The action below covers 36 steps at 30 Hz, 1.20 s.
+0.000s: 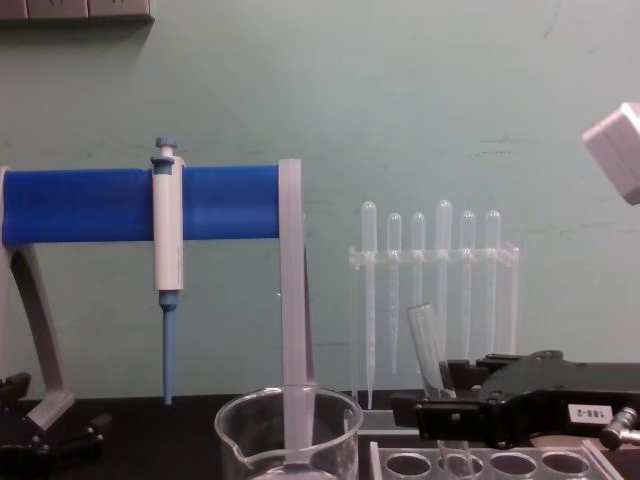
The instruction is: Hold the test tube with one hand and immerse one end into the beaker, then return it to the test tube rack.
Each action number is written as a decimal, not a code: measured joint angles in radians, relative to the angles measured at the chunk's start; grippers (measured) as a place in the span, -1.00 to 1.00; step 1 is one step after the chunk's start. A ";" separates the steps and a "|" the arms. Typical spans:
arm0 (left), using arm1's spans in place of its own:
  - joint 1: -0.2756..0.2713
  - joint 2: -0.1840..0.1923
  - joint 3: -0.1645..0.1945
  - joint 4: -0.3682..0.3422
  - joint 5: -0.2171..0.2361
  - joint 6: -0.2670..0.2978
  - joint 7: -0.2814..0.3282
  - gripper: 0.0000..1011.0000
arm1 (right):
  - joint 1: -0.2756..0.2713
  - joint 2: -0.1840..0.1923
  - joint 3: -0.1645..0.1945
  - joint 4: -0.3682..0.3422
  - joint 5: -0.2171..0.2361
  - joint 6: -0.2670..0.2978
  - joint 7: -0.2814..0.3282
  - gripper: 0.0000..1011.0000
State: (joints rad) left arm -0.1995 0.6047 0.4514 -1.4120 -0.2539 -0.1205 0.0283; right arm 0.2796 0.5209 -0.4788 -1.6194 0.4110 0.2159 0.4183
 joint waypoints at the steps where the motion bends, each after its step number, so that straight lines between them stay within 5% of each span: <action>1: 0.000 0.000 0.000 0.000 0.000 0.000 0.000 0.98 | 0.002 -0.003 -0.001 0.002 -0.005 0.002 0.003 0.54; 17: 0.000 0.000 0.000 0.000 0.000 0.000 0.000 0.98 | 0.003 -0.020 0.011 0.000 -0.022 0.006 0.021 -0.49; 25: 0.000 0.000 0.000 0.000 0.000 0.000 0.000 0.98 | -0.025 -0.019 0.050 -0.053 0.010 -0.006 0.016 -0.55; 36: 0.000 0.000 0.000 0.000 0.000 0.000 0.000 0.98 | -0.083 -0.022 0.154 -0.204 0.093 -0.047 -0.052 -0.55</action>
State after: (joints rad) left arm -0.1995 0.6047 0.4514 -1.4120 -0.2539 -0.1205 0.0283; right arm 0.1965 0.4991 -0.3245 -1.8230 0.5042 0.1692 0.3664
